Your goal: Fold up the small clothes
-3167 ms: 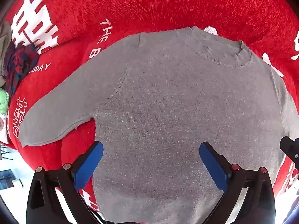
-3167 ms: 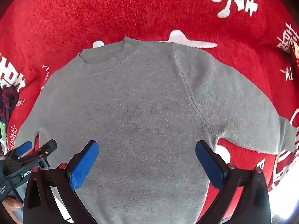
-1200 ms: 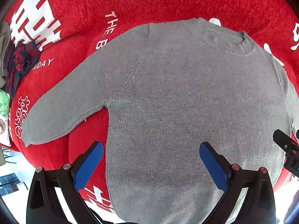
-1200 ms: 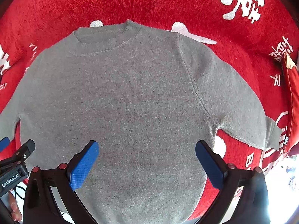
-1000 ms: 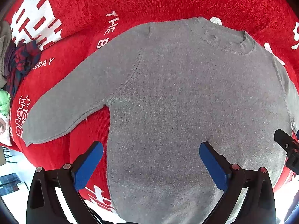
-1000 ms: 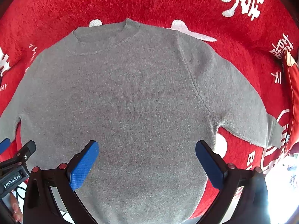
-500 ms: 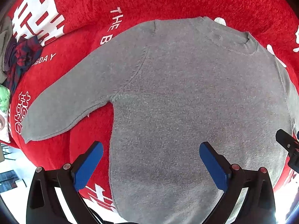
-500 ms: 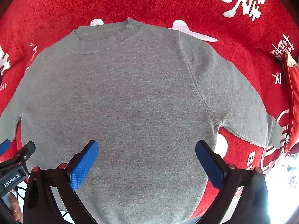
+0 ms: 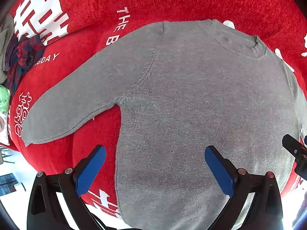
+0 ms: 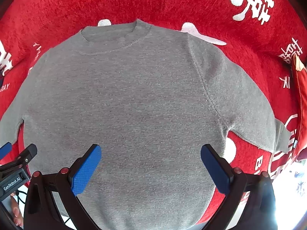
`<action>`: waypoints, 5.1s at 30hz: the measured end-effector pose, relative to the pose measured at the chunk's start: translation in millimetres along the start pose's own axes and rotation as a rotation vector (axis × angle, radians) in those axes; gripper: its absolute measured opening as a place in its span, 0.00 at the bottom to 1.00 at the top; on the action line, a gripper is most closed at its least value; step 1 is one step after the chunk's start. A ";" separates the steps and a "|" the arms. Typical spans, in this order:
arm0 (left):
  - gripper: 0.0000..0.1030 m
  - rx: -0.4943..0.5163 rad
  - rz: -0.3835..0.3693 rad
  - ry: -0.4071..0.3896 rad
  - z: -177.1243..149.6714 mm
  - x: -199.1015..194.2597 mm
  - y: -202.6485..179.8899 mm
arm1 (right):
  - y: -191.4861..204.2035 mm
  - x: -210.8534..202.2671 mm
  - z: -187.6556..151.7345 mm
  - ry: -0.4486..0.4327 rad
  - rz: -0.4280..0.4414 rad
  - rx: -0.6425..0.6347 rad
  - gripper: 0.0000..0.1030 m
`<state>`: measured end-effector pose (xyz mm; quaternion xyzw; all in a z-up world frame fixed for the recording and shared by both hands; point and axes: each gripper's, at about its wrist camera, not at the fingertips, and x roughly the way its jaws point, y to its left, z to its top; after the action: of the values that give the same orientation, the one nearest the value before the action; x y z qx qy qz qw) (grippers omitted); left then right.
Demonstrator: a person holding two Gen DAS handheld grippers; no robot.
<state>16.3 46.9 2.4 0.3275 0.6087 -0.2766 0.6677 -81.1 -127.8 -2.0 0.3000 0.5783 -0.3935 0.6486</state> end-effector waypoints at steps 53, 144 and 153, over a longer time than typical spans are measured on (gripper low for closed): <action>1.00 -0.167 -0.043 0.000 -20.5 20.4 91.6 | 61.9 -8.6 -18.2 -0.009 0.021 -0.067 1.00; 0.90 0.130 0.000 -0.314 -13.9 19.9 67.4 | 160.5 20.9 7.8 -0.357 -0.209 -0.862 0.78; 0.90 -0.130 -0.029 -0.278 -1.6 36.8 88.3 | 37.1 -11.0 59.2 -0.385 0.310 -0.033 0.11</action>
<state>87.1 105.0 -25.4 0.2334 0.5316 -0.2889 0.7613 -19.1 -157.0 15.4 0.2939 0.3976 -0.3299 0.8042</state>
